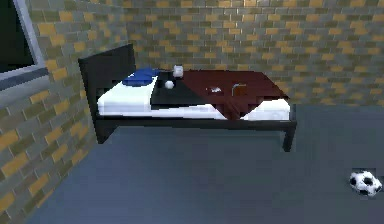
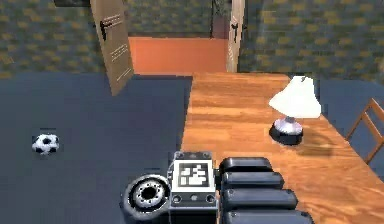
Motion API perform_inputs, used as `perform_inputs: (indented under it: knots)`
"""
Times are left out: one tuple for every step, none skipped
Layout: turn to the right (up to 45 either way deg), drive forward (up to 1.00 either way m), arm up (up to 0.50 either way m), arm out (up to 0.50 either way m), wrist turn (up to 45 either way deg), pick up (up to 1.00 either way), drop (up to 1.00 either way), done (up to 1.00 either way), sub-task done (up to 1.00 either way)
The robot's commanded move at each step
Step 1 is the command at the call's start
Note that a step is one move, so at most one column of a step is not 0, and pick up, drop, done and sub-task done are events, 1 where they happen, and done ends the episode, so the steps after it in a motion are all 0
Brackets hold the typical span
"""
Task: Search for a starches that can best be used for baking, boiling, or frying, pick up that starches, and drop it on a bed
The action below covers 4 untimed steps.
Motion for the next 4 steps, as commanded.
perform_inputs:
  knots:
    - [27.0,0.0,0.0,0.0,0.0,0.0,0.0,0.0,0.0]
    - [0.0,0.6,0.0,0.0,0.0,0.0,0.0,0.0,0.0]
    - [45.0,0.0,0.0,0.0,0.0,0.0,0.0,0.0,0.0]
    - [21.0,0.0,0.0,0.0,0.0,0.0,0.0,0.0,0.0]
